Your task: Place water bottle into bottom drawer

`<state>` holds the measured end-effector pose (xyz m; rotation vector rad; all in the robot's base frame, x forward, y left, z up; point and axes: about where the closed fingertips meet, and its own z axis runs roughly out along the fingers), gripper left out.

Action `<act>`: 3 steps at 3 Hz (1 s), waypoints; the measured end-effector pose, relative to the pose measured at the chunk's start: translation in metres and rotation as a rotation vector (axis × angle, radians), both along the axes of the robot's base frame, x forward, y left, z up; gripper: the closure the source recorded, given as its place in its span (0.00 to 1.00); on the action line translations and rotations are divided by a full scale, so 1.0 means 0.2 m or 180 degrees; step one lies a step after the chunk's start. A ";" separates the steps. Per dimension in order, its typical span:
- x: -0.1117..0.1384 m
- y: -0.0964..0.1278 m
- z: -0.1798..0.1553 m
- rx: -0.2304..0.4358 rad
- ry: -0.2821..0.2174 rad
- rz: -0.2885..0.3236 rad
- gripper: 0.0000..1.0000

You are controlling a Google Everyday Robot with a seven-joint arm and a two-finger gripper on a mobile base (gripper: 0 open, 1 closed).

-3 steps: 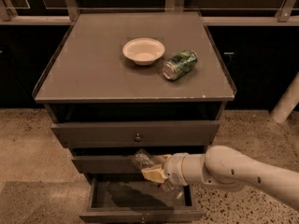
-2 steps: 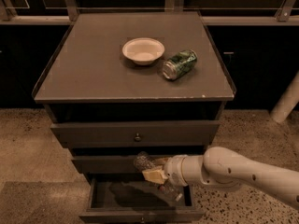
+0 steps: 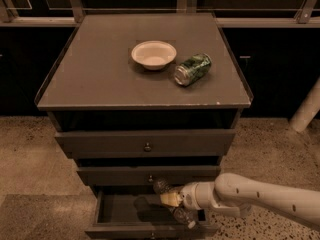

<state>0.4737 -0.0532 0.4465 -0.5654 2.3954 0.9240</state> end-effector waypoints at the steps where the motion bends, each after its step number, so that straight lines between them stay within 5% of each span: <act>1: -0.03 -0.05 -0.26 -0.0012 0.0296 -0.0186 1.00; 2: -0.03 -0.05 -0.26 -0.0011 0.0296 -0.0185 1.00; 3: 0.00 -0.07 -0.39 0.0019 0.0502 -0.0256 1.00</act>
Offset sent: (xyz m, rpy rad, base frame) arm -0.0033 -0.0088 -0.0396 -0.0038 0.0709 -0.0482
